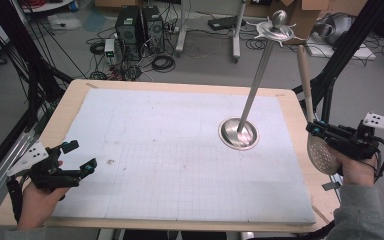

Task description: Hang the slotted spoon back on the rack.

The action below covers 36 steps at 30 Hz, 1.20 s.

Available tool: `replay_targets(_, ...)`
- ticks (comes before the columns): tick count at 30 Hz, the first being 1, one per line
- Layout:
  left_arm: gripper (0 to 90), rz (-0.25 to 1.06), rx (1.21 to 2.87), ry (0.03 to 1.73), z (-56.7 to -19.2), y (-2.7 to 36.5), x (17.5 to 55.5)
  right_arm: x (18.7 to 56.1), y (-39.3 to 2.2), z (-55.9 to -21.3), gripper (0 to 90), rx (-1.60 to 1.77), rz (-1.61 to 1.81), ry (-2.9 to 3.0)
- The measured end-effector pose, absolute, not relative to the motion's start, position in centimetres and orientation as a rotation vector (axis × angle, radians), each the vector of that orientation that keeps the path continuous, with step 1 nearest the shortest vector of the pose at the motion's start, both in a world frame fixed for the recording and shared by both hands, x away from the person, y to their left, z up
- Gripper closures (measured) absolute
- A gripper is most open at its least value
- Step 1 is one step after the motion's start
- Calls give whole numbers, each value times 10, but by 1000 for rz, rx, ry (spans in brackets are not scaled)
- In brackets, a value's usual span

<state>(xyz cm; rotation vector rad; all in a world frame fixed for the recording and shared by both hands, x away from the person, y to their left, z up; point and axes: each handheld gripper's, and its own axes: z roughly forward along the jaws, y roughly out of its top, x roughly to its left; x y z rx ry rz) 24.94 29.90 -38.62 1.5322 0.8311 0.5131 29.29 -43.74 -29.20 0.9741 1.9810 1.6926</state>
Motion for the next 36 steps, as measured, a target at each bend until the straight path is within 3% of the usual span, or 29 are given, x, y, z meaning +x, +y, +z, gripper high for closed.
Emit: replay_targets(36,18,515,1528,844,-386,306,246,302,-438,-283,782,1011,1741,1927)
